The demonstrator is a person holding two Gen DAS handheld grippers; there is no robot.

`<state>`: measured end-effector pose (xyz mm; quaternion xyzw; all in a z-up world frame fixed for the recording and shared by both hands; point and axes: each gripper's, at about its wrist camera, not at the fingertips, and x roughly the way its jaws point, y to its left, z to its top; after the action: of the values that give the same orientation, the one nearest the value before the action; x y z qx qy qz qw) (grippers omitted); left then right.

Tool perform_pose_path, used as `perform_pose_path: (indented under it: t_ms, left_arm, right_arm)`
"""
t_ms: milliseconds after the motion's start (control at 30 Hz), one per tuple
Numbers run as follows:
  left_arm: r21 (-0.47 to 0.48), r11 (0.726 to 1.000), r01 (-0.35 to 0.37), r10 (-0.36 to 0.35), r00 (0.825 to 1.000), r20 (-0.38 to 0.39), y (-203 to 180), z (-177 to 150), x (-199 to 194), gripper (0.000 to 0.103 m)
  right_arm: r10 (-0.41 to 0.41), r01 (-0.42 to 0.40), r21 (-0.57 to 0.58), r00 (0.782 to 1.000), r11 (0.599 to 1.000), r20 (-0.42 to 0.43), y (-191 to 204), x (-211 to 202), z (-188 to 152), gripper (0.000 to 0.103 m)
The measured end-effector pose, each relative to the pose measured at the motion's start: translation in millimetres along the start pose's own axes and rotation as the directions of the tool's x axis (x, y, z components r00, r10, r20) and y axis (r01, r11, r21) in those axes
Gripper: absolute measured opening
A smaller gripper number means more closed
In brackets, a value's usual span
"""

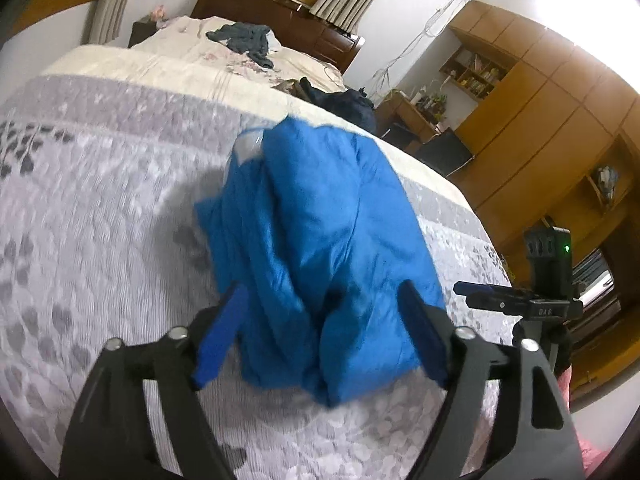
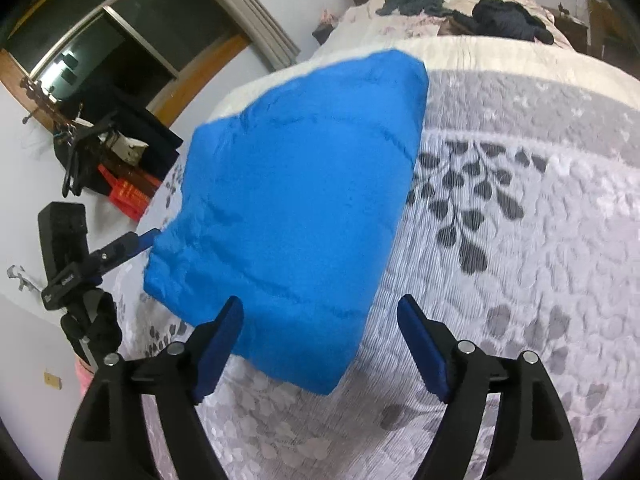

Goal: Fold small clothes

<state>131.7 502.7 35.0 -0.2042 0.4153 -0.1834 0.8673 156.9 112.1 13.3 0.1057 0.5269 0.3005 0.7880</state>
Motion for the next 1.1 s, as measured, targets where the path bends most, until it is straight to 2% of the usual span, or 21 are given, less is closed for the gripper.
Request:
perform_pose_path:
  t_ms: [100,200,467,633,800,933,1000,1100]
  left_arm:
    - [0.008,0.999,-0.042,0.042,0.999,-0.017,-0.2,16.8,11.4,0.086]
    - [-0.020,0.998,-0.055,0.054,0.997,-0.055,11.2,28.4,27.9,0.086]
    - [-0.091,0.996,-0.014,0.003,0.993,-0.119,35.0,35.2,63.8,0.087]
    - [-0.144,0.988,0.052,-0.073,0.986,-0.149,48.2,35.6,80.2,0.092]
    - [-0.209,0.968,0.137,-0.174,0.970,-0.170,64.7,25.5,91.3,0.095]
    - [-0.229,0.954,0.192,-0.228,0.963,-0.145,70.3,18.8,93.1,0.096]
    - [-0.236,0.947,0.217,-0.252,0.959,-0.130,70.9,18.3,96.1,0.097]
    - [-0.250,0.930,0.270,-0.304,0.946,-0.109,71.6,19.4,103.5,0.098]
  right_arm:
    - [0.011,-0.011,0.003,1.000,1.000,0.007,-3.2,-1.6,7.8,0.085]
    - [0.033,-0.033,0.010,0.999,0.999,0.003,-10.1,1.0,15.5,0.085]
    - [0.059,-0.058,0.015,0.998,0.998,-0.017,-16.5,23.3,31.2,0.085]
    - [0.106,-0.105,0.044,0.994,0.994,-0.032,-22.9,38.2,36.4,0.085]
    - [0.139,-0.135,0.064,0.989,0.989,-0.051,-27.8,54.1,40.1,0.088]
    - [0.177,-0.172,0.079,0.983,0.982,-0.050,-31.3,64.0,43.5,0.092]
    - [0.195,-0.190,0.091,0.979,0.978,-0.051,-30.9,70.3,45.3,0.097]
    - [0.198,-0.193,0.085,0.978,0.977,-0.057,-27.3,79.5,48.5,0.100]
